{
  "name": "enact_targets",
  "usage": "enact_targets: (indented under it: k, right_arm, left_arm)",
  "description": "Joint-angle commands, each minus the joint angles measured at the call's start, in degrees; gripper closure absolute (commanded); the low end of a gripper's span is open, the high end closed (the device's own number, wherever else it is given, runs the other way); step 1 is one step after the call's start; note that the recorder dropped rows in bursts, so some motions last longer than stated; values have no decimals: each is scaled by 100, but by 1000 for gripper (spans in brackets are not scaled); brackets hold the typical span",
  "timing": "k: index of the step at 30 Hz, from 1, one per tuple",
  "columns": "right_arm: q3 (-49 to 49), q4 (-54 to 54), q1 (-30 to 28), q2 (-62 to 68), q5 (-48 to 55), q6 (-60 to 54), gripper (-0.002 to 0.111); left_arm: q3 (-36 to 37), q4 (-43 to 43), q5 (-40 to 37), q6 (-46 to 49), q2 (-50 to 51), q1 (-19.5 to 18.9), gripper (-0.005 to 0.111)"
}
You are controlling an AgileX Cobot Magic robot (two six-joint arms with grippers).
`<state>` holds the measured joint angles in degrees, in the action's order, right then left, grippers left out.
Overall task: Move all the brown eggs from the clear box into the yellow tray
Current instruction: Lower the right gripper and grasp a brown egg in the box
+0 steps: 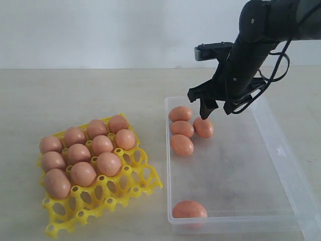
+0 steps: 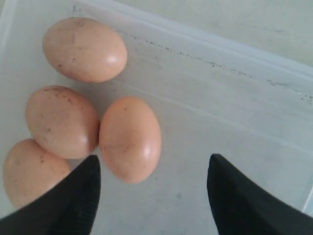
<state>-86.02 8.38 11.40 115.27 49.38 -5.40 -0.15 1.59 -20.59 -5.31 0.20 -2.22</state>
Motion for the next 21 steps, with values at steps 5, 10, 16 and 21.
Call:
enact_targets:
  k: [5,10,16,21]
  right_arm:
    - [-88,214,-57,310,-302,-129,53]
    - [-88,731,-57,342,-544,-575,53]
    - [-88,779,-57,394,-667,-660,53]
    - [-88,769,-57,662,-581,-660,53]
  left_arm:
    - [15,-12,23,27,-20,-18,103]
    - [15,-12,23,27,-20,-18,103]
    - [15,-12,23,27,-20,-18,103]
    - [15,-12,23,27,-20,-18,103]
